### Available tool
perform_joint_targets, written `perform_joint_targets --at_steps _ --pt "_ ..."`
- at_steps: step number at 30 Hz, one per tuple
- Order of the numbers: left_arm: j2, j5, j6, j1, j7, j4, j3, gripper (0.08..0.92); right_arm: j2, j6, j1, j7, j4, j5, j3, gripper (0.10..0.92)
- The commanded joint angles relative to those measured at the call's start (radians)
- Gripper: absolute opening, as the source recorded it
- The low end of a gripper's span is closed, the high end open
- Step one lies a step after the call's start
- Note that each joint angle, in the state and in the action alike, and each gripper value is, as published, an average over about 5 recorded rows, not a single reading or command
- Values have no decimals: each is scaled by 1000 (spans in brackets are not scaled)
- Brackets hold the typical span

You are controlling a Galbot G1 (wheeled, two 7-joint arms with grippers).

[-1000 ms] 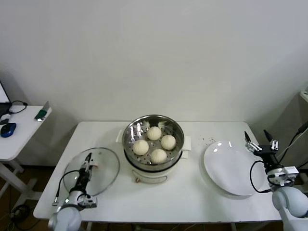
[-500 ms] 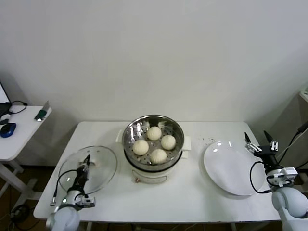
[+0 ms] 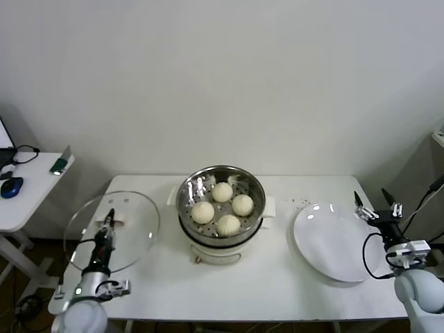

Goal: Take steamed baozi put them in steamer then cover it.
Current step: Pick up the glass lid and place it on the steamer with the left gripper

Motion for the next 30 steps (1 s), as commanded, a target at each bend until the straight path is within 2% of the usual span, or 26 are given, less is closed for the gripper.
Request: perform_joint_targets --at_steps 1,9,12,15,18,22,26,30 --pt "135 -40 324 105 67 -367 32 147 0 -14 -5 -5 -3 -7 -7 823" --pt "296 -79 413 21 135 -414 133 147 14 -23 13 -21 -37 -38 -43 823" --pt "347 -91 452 -60 167 -413 228 147 21 -22 31 -21 -58 -51 -58 823" --pt "358 -88 511 -172 220 -403 384 147 29 -22 47 -21 -74 -63 -69 823" --pt "325 -58 562 -278 276 -384 546 147 37 -21 59 -21 -90 -75 -77 823" --pt "217 32 600 -380 355 -339 714 147 46 -19 75 -20 -114 -91 -87 823" --pt "132 93 626 -447 430 -276 823 147 51 -17 87 -20 -132 -105 -96 823" --pt "82 124 633 -495 476 -227 865 147 55 -17 93 -20 -143 -110 -98 823"
